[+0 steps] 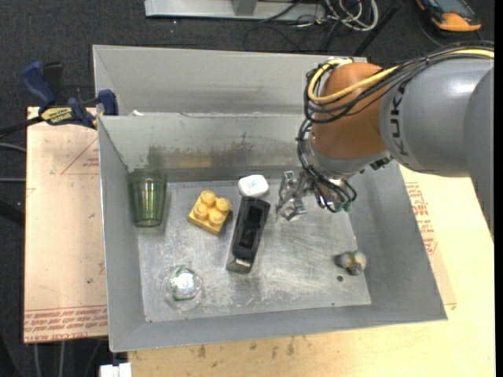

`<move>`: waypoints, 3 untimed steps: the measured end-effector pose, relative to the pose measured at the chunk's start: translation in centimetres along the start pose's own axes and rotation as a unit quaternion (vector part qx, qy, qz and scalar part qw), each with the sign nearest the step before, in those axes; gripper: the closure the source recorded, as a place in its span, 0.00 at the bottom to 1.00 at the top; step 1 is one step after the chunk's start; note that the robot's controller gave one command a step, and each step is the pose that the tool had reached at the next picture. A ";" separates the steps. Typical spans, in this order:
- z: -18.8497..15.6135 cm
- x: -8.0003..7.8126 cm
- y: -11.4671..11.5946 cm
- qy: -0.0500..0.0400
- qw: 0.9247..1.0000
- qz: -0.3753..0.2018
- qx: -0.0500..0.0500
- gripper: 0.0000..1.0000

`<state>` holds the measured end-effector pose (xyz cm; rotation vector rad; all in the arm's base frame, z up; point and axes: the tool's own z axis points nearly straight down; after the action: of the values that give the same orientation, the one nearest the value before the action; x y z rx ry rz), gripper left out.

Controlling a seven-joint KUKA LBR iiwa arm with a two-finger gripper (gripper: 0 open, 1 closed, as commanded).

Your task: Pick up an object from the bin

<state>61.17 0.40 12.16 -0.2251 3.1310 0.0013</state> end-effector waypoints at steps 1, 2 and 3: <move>-0.2 1.3 1.3 0.001 0.997 0.081 0.000 1.00; 0.9 -1.9 3.6 0.000 0.997 0.082 0.000 0.00; 0.9 -1.9 3.6 0.000 0.997 0.082 0.000 0.00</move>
Offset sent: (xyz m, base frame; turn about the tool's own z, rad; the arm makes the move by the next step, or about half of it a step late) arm 0.0133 0.0379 -0.0086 0.1651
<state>62.55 4.24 11.28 0.0330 3.1384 0.0009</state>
